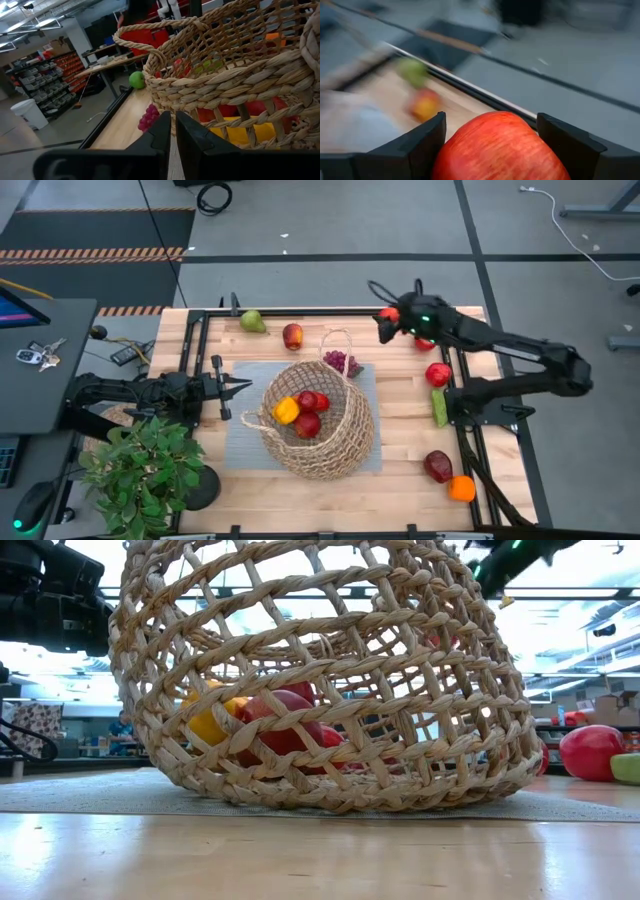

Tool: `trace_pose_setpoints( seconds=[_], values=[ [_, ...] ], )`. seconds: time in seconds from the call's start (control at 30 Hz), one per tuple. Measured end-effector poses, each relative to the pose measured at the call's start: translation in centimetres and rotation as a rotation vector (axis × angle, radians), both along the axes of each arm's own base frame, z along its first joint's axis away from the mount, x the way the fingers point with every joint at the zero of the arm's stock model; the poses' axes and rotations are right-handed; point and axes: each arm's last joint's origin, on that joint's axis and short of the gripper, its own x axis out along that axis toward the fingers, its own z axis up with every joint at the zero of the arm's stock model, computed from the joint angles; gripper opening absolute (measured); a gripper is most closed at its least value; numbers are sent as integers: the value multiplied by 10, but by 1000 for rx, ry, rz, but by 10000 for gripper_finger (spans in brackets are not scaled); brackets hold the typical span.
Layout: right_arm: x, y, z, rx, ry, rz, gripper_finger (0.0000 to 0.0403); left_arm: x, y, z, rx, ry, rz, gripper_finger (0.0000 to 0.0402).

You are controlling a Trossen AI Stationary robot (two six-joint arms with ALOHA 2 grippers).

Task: Build produce basket
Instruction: Put the red apple into the brown basket

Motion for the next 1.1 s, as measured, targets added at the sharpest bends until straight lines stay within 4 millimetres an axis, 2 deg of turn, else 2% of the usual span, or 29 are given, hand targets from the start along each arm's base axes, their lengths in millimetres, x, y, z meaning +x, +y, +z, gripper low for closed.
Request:
trace_pose_setpoints(
  seconds=[0.17,0.3,0.57,0.83,1.1],
  values=[
    [-3,40,30,-71,-216,194,307,0,0,0,0,0,0,30],
    [2,67,39,-122,-283,286,307,0,0,0,0,0,0,28],
    [26,108,38,-230,-302,372,307,0,0,0,0,0,-1,36],
    [56,131,32,-369,-343,579,307,0,0,0,0,0,0,29],
    [72,148,15,-534,-196,684,307,0,0,0,-1,0,-1,34]
  ],
)
